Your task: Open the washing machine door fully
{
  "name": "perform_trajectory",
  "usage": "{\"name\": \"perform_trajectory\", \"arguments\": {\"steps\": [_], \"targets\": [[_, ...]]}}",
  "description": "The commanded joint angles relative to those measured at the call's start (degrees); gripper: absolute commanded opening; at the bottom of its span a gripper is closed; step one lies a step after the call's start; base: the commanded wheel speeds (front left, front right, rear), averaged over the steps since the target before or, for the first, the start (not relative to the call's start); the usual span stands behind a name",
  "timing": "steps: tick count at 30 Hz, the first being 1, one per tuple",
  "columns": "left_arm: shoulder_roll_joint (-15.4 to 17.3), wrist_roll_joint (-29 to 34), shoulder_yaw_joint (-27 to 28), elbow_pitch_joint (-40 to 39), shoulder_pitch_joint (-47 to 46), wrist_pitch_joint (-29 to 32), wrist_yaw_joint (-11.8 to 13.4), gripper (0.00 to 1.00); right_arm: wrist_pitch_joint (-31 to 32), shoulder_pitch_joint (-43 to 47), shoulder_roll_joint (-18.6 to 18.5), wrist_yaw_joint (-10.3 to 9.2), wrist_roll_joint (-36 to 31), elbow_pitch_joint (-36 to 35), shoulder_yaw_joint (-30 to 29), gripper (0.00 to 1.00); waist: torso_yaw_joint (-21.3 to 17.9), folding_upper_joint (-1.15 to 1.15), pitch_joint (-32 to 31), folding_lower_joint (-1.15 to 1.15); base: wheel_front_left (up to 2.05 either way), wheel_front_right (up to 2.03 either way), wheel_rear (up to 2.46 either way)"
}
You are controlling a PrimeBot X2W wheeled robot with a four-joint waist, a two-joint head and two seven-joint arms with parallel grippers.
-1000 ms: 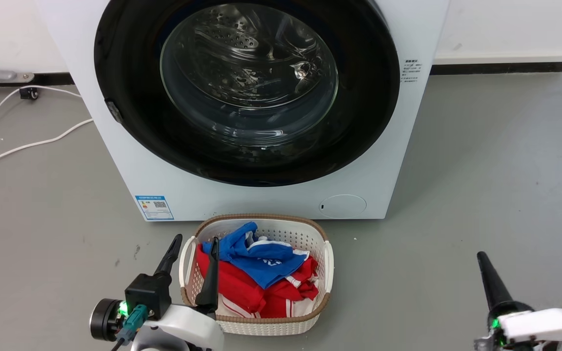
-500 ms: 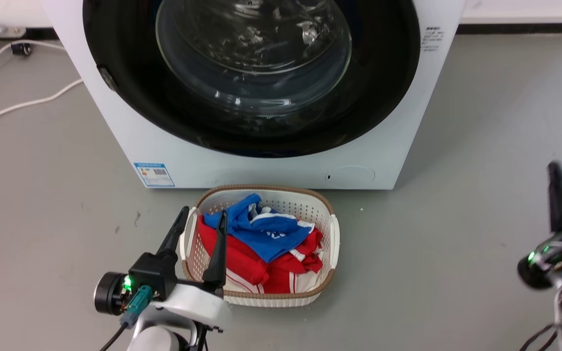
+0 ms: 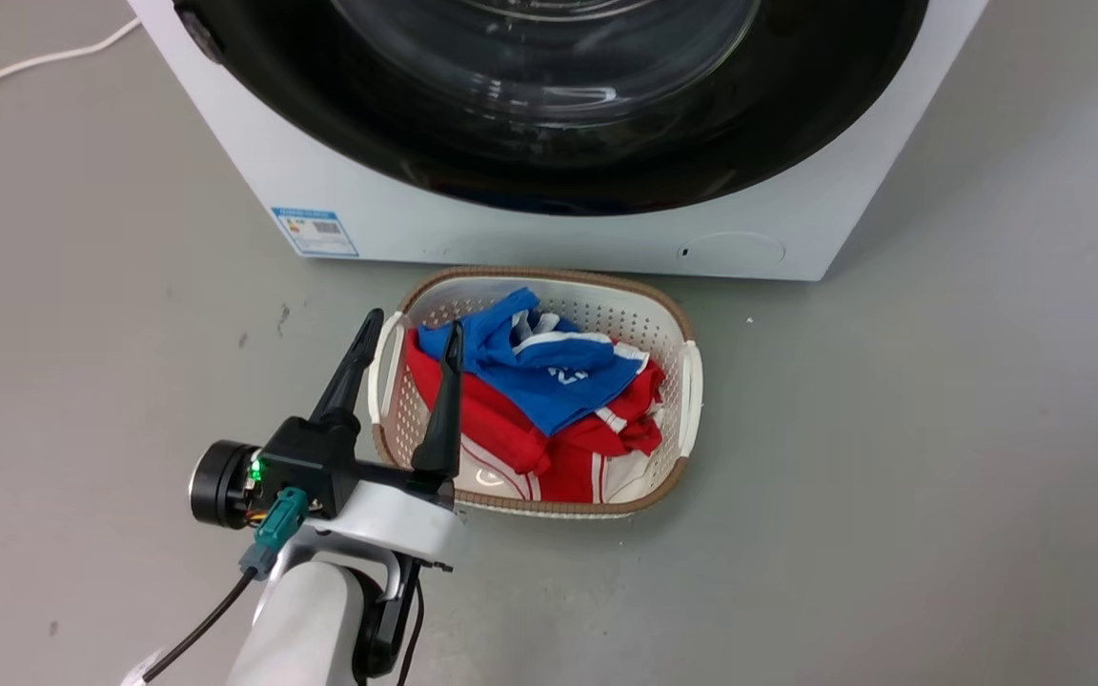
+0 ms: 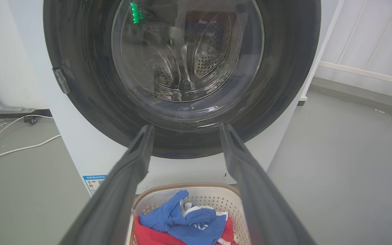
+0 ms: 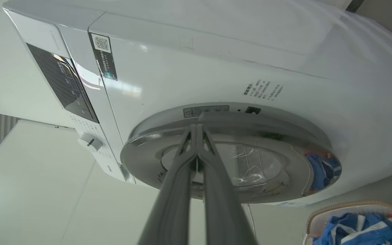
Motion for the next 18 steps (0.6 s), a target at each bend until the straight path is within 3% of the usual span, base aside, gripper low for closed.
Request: {"name": "perform_trajectory", "arguments": {"steps": [1, 8, 18], "targets": [[-0.3, 0.4, -0.1, -0.4, -1.2, -0.1, 0.2, 1.00, 1.8, -4.7, -1.8, 0.15, -0.5, 2.6, 2.7, 0.00, 1.1, 0.00, 1.8, -0.01, 0.00, 0.00, 0.00], [-0.7, 0.8, -0.6, -1.1, -3.0, -0.1, 0.3, 1.00, 7.5, -20.8, -4.8, 0.15, -2.5, 13.6, 12.2, 0.00, 2.5, 0.00, 4.7, -0.01, 0.00, 0.00, 0.00], [-1.1, 1.0, -1.4, -2.7, -5.3, -0.1, 0.7, 1.00, 13.0, -39.1, -2.4, 0.15, -8.1, 26.6, 22.0, 0.00, 3.8, 0.00, 9.1, -0.01, 0.00, 0.00, 0.00]]}}
